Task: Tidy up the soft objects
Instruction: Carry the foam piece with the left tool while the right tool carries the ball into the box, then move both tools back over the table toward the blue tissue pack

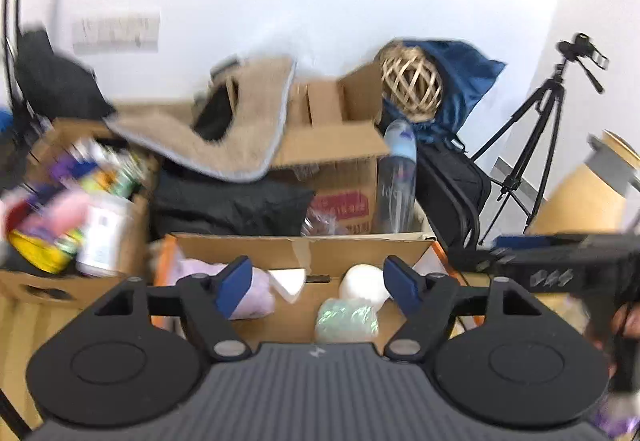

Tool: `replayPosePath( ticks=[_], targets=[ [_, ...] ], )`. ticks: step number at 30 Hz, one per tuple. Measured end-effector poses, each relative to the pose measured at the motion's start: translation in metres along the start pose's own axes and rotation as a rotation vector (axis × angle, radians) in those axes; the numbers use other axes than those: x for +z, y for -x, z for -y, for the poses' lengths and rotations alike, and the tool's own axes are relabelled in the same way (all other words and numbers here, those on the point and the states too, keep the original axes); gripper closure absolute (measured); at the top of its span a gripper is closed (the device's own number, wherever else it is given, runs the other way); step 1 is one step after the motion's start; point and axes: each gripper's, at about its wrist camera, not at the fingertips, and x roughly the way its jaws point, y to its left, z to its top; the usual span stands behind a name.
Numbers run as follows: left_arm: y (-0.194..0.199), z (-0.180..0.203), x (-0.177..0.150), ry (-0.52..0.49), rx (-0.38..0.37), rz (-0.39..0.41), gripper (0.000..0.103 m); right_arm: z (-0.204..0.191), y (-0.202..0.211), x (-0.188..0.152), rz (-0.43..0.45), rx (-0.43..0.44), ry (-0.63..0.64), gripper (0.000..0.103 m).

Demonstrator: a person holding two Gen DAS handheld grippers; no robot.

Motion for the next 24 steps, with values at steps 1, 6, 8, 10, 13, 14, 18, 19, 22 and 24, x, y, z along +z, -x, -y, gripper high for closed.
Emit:
replayPosePath(
  ticks=[1, 6, 8, 10, 13, 14, 18, 19, 22, 24],
  targets=[
    [0.018, 0.002, -0.003, -0.023, 0.018, 0.021, 0.028, 0.001, 0.017, -0.002, 0.018, 0.001, 0.006, 0.022],
    [0.109, 0.001, -0.029, -0.047, 0.045, 0.116, 0.023, -0.008, 0.115, -0.031, 0.118, -0.004, 0.058, 0.022],
    [0.147, 0.005, -0.051, -0.082, 0.063, 0.171, 0.017, -0.015, 0.152, -0.052, 0.167, 0.021, 0.074, 0.02],
    [0.183, 0.01, -0.078, -0.121, 0.088, 0.235, 0.009, -0.022, 0.186, -0.079, 0.22, 0.036, 0.083, 0.014],
    [0.234, 0.017, -0.13, -0.13, 0.125, 0.33, 0.003, -0.037, 0.229, -0.127, 0.3, 0.042, 0.119, 0.012],
    [0.247, 0.019, -0.145, -0.14, 0.13, 0.351, 0.003, -0.043, 0.242, -0.144, 0.326, 0.033, 0.136, 0.012],
    [0.299, 0.03, -0.217, -0.146, 0.131, 0.444, 0.0, -0.067, 0.292, -0.221, 0.469, 0.019, 0.167, 0.001],
    [0.312, 0.032, -0.236, -0.139, 0.126, 0.467, 0.0, -0.072, 0.302, -0.24, 0.496, 0.012, 0.165, 0.0],
    [0.341, 0.038, -0.285, -0.108, 0.159, 0.501, 0.0, -0.086, 0.325, -0.3, 0.558, 0.015, 0.155, 0.0],
    [0.353, 0.037, -0.307, -0.057, 0.157, 0.483, 0.0, -0.094, 0.331, -0.334, 0.533, 0.022, 0.131, 0.0]
  ],
)
